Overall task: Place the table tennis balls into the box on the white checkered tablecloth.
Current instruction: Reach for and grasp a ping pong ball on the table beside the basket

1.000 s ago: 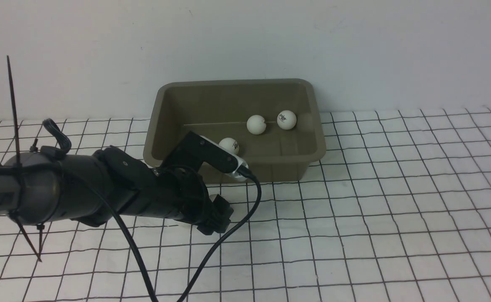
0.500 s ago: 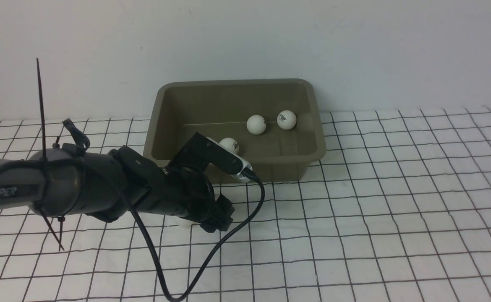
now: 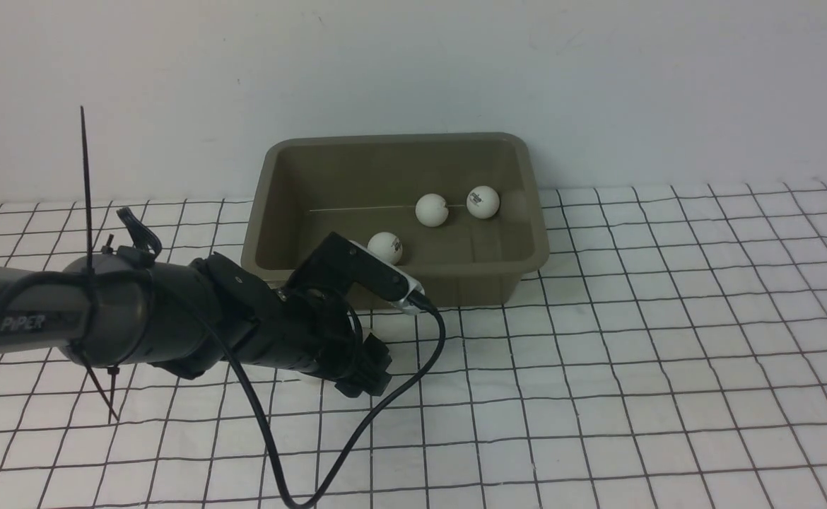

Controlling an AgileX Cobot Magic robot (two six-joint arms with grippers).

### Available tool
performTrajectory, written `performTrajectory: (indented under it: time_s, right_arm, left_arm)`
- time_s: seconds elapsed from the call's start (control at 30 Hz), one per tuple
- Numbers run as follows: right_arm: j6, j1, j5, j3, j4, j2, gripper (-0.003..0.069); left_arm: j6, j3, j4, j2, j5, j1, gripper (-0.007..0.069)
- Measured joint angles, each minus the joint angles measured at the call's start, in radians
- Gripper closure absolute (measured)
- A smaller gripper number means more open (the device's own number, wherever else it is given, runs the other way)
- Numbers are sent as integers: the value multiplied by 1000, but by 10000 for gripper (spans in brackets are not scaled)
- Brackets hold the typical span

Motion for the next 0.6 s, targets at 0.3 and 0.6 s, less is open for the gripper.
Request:
performTrajectory:
  time_s: [0.3, 0.6]
  right_arm:
    - [0, 0, -9, 0, 0, 0, 270]
    - [0, 0, -21, 0, 0, 0, 270]
  left_arm:
    - [9, 0, 0, 0, 0, 0, 341]
    - [15, 0, 0, 0, 0, 0, 344]
